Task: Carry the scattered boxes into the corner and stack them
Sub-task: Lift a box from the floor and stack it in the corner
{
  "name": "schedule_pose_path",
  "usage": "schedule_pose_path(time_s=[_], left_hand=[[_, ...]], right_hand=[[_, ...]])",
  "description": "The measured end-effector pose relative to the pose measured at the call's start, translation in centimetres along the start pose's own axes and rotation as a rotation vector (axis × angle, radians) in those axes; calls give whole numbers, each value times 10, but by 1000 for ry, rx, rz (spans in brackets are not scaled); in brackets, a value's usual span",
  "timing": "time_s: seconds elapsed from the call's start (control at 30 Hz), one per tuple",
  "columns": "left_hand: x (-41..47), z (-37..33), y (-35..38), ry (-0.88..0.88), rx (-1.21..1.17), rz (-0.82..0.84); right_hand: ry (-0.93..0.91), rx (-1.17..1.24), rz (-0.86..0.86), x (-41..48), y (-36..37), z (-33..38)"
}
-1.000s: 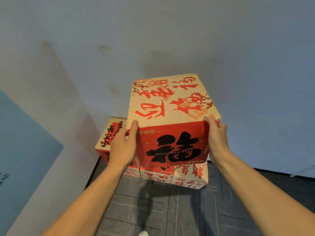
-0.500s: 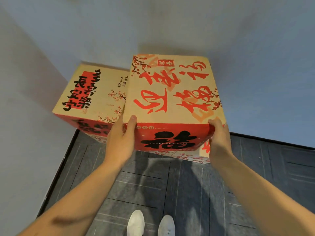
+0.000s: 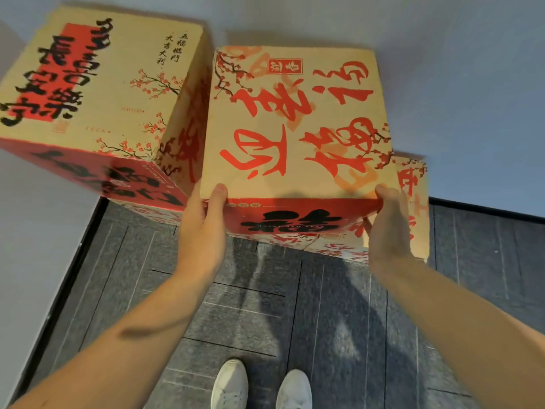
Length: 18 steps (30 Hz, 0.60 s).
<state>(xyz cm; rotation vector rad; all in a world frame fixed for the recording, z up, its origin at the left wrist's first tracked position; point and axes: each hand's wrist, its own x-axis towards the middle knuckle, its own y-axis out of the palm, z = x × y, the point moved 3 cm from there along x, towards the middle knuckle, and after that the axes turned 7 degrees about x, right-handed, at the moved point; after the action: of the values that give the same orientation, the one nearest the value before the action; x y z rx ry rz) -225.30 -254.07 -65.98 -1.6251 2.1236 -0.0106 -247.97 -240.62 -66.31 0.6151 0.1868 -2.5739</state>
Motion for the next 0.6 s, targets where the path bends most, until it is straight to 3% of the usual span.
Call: schedule_pose_path(time_s=[0.17,0.37,0.53,0.6], left_hand=[[-2,2,1,33,2,-13],[-5,-8,-7,-69,-1,-49],[-18,1,-12,-412,-342,-119],[-21,2,-10,-461,-497,-81]], right_hand=[[6,-13,-20,-2,0,2],[5,-10,-39,-2,-7,27],[44,-10,0,-8,-2,31],[43,-51,16,-14,4,24]])
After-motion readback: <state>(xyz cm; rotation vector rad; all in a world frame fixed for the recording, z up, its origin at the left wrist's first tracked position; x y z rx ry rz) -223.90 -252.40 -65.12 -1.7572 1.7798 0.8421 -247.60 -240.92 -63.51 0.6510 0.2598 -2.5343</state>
